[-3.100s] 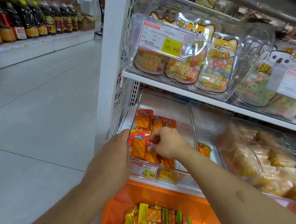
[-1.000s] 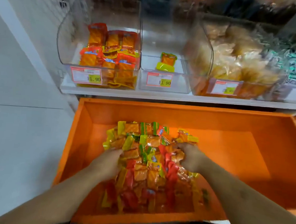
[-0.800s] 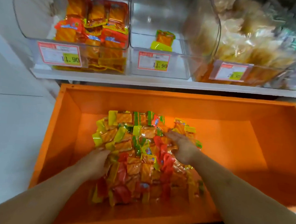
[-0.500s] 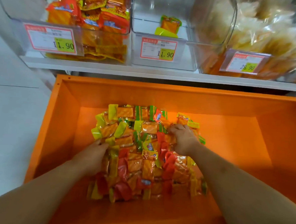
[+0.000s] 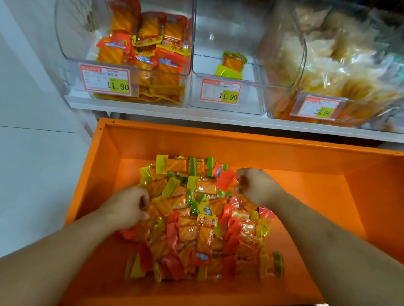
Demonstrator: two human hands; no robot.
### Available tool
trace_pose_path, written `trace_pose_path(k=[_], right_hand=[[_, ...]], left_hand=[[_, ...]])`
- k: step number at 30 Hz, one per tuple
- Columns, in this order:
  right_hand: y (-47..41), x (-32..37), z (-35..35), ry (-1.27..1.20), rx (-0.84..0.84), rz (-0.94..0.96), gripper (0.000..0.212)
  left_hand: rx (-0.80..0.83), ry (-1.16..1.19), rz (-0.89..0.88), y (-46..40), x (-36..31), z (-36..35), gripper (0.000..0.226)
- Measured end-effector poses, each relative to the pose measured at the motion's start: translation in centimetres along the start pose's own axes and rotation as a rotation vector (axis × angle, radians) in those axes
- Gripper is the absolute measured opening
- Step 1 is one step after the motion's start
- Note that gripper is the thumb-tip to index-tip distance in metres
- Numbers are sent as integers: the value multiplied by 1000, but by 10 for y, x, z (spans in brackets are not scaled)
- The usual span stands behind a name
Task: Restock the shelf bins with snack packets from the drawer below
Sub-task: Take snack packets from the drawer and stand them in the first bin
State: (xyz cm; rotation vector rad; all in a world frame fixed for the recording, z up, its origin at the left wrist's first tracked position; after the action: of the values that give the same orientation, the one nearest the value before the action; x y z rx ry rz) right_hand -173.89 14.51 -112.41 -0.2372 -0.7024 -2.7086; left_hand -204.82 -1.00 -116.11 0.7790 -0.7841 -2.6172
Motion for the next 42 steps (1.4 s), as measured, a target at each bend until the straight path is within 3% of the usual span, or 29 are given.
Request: trace_pose_path(k=[9,15,19,21,26,34,38,42], right_hand=[[79,119,129,-605,-21,192,45],[155,143,174,-960,-139,240,38],[175,149,172,-1091,-157,216,33],[180,156,174,-1062,-170,254,21],[178,155,184,-928,-240,250,35],[169,164,212,-881,-409,365,37],[165,165,214,-702,-435,361,35],[164,170,218,-536,-516,383,35]], left_hand=[[-195,437,-182,74,-101,128,22],[-172,775,-229,142,-128,170,14],[-38,983,-217,165,-137,168,26],[11,1008,-241,169,-141,169,36],[-7,975,-298,170,-146,185,49],[-95,989,-311,156,-139,217,44],[-178,924,-299,150,-133,228,23],[-77,935,-318,152,-140,222,17]])
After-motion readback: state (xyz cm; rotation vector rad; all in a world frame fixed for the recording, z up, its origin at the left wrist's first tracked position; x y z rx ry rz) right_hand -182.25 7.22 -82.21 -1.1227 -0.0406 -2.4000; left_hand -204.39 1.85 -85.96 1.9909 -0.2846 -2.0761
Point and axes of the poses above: each hand's wrist, its own y-axis away from the middle knuckle, its own z-axis out of the back of the hand, x = y × z, the point moved 8 cm from there along -y, towards the middle knuckle, and after that the axes turned 3 degrees about y, right-handed, at the moved point
